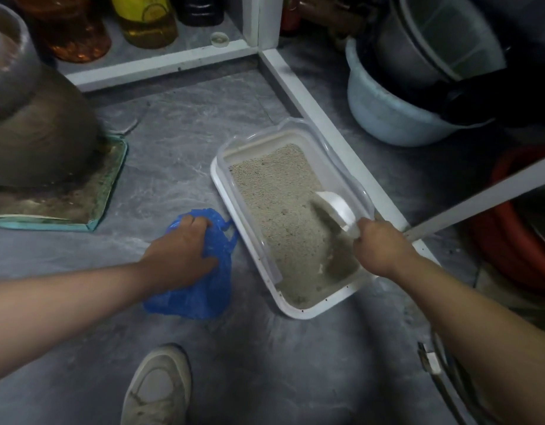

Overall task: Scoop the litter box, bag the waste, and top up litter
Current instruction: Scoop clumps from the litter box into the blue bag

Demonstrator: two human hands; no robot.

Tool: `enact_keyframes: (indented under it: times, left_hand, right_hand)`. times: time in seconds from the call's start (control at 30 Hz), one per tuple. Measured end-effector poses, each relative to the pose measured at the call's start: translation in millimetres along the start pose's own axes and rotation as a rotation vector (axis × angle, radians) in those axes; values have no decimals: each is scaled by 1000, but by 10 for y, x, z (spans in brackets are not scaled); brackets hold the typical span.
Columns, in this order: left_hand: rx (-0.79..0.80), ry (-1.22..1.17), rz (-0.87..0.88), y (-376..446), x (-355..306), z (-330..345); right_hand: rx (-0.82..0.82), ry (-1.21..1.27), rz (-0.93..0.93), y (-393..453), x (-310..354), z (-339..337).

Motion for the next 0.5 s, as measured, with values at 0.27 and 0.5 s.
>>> enact_keyframes:
  times: [0.27,0.5]
  left_hand:
    - [13,36,17,-35,-16,39]
    - [27,43,13,-46,-33,36]
  right_hand:
    - [1,-443,-214,239,188,140]
    - [108,-268,-257,101,355,294]
Point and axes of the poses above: each hand's wrist, its own y-axis towards the middle knuckle, its own z-axis out of the palm, x = y × z, the point moved 3 cm from there along y, towards the middle knuckle, and after that the axes turned 12 degrees about -x, right-handed, at the moved point
